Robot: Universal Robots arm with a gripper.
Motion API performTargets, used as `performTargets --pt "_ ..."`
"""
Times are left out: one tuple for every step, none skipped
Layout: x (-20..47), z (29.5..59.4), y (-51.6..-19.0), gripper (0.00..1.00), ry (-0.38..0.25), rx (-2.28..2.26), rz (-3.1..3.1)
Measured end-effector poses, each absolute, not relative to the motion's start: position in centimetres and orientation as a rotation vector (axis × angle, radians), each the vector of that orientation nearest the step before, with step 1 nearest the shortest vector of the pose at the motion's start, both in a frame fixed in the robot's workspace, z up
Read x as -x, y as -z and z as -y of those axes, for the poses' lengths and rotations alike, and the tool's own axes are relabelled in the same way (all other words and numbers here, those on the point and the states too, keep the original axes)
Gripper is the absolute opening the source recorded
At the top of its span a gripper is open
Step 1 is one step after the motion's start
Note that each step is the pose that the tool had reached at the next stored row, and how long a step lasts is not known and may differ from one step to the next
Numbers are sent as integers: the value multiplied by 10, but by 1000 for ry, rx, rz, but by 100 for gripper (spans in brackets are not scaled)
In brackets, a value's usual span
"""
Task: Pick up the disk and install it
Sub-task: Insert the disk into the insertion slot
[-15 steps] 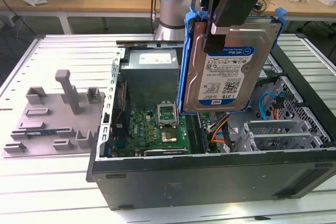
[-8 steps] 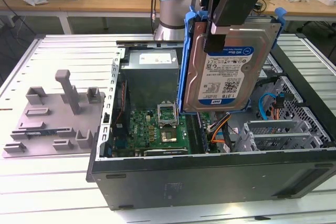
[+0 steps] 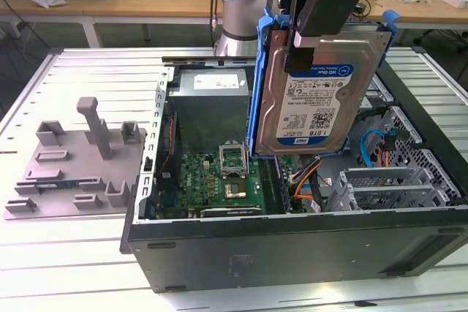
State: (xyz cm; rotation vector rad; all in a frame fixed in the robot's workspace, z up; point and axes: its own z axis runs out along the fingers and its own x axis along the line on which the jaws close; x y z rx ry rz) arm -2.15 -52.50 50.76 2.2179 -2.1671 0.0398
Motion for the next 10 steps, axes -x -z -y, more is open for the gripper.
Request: performTargets --pt "22 525 -508 37 -40 -2218 2167" --pt "22 525 -508 37 -39 -2218 2167" --pt "22 525 -508 37 -39 -2218 2167" --pt "22 525 -508 37 -39 -2218 2167" --pt "22 525 -508 37 -39 -2218 2167" --pt "22 525 -508 37 -39 -2218 2167" --pt "22 525 -508 37 -38 -2219 2168" --pt "22 525 -508 37 -34 -2221 2170" --pt "21 525 -508 37 -30 -2223 2172" --pt "21 525 -508 37 -22 -2227 2175"
